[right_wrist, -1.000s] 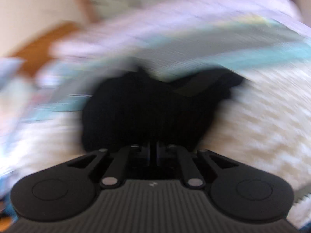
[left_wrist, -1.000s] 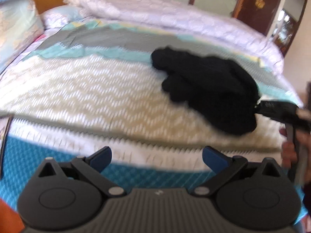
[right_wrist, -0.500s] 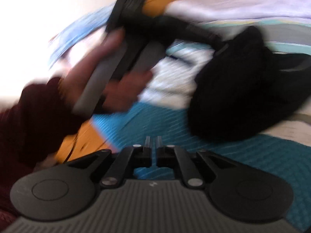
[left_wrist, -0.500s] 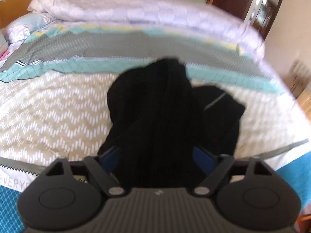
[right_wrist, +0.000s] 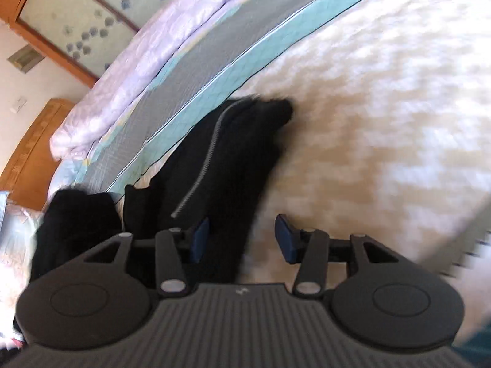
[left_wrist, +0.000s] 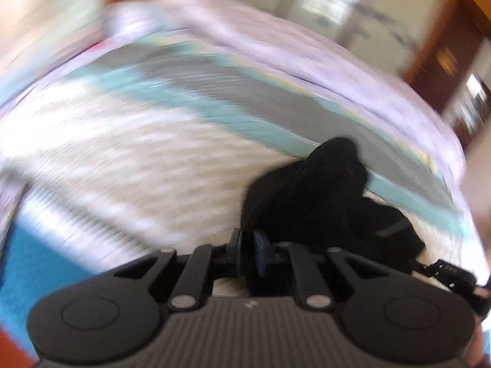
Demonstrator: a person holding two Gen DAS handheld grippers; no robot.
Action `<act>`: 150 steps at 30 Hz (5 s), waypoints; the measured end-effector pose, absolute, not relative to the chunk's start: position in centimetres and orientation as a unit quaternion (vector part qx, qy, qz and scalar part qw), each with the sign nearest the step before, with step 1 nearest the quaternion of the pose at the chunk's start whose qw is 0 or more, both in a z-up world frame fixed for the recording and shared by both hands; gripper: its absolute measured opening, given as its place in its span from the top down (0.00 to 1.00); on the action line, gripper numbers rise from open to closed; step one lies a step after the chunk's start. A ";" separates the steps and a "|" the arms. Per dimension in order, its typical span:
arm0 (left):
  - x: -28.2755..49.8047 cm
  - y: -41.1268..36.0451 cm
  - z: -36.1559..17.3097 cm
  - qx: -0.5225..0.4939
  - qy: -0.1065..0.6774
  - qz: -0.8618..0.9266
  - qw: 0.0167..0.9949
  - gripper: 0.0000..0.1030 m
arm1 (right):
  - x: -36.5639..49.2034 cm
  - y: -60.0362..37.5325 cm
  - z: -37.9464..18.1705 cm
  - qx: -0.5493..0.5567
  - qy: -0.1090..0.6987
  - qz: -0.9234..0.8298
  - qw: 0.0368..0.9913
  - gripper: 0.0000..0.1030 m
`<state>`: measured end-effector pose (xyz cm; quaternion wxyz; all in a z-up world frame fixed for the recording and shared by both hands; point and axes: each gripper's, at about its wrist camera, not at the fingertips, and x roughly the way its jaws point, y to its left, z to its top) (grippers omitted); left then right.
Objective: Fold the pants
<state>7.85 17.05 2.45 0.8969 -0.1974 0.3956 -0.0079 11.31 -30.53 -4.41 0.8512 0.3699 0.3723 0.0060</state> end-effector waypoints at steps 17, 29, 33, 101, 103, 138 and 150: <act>1.7 12.9 -2.7 -0.241 0.452 -0.141 0.847 0.76 | -10.8 -44.8 7.4 0.355 0.082 -0.182 0.913 0.81; 6.2 20.8 -4.9 -0.315 0.450 -0.050 0.834 0.13 | -14.2 -43.3 1.9 0.376 0.174 -0.272 0.869 0.64; 9.9 18.5 -5.5 -0.309 0.449 -0.052 0.837 0.65 | -4.9 -35.8 4.0 0.312 0.247 -0.125 0.909 0.51; 15.0 21.4 2.0 -0.266 0.394 0.089 0.875 0.51 | 6.9 -43.9 6.3 0.057 0.228 -0.240 0.942 0.52; 14.3 21.8 0.7 -0.270 0.407 0.081 0.869 0.51 | 5.2 -44.1 5.3 0.022 0.230 -0.262 0.937 0.50; 1.0 21.1 0.6 -0.248 0.456 0.008 0.855 0.07 | -8.4 -50.2 -1.4 0.362 0.253 -0.218 0.870 0.47; -1.7 22.7 0.6 -0.278 0.448 0.017 0.850 0.07 | 2.7 -41.7 0.0 0.306 0.360 -0.236 0.849 0.44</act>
